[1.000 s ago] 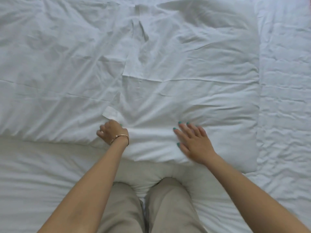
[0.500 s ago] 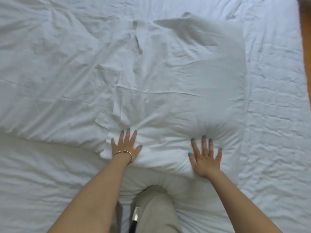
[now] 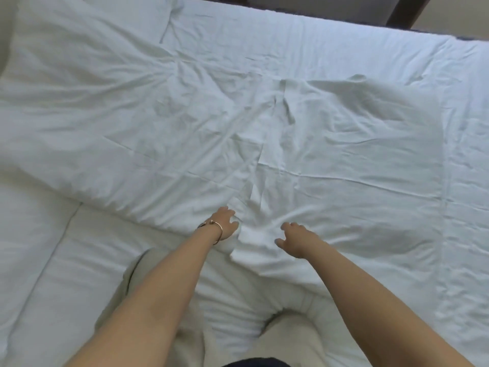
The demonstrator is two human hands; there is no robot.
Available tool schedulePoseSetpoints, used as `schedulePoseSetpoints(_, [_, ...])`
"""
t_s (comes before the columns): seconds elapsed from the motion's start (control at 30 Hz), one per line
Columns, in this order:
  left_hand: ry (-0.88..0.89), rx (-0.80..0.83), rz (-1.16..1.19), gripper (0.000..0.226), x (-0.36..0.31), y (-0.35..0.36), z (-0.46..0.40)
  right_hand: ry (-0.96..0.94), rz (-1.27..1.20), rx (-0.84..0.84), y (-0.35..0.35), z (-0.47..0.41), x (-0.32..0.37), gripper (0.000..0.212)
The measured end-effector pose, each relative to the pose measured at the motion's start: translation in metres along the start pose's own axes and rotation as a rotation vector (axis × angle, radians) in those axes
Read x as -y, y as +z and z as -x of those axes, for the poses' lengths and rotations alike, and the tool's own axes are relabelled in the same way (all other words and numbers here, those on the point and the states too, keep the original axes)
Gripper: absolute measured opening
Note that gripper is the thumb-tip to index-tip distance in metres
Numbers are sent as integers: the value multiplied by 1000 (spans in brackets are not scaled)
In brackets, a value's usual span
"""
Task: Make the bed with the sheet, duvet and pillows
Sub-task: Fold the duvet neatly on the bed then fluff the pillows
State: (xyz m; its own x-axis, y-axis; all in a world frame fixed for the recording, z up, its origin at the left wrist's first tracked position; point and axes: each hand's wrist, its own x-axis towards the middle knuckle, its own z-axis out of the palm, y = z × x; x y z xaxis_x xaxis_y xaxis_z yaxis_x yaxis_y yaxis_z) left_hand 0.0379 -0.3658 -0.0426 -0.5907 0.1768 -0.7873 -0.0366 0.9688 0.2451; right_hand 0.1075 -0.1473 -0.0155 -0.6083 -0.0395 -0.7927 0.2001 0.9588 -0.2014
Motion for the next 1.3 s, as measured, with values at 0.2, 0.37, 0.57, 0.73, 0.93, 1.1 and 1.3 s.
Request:
schedulePoseSetpoints(0.2, [-17, -94, -134, 45, 134, -122, -28, 20, -61, -78, -42, -58, 155, 56])
schedulePoseSetpoints(0.37, [7, -238, -162, 45, 258, -241, -39, 2, 33, -83, -90, -118, 300, 53])
schedulePoseSetpoints(0.57, [-88, -620, -82, 56, 402, -371, -45, -125, 66, -119, -171, -183, 477, 59])
schedulePoseSetpoints(0.73, [-413, -533, 113, 70, 503, -422, -66, -370, -49, -280, -233, -232, 606, 56])
schedulePoseSetpoints(0.93, [-629, -541, 139, 99, 581, -404, -89, -535, 117, -166, -198, -290, 675, 78])
schedulePoseSetpoints(1.1, [-775, -556, 384, 124, 627, -426, -96, -481, 188, 6, -155, -329, 701, 86])
schedulePoseSetpoints(1.3, [-755, -442, 668, 157, 677, -439, -95, -460, 216, 68, -151, -339, 694, 84])
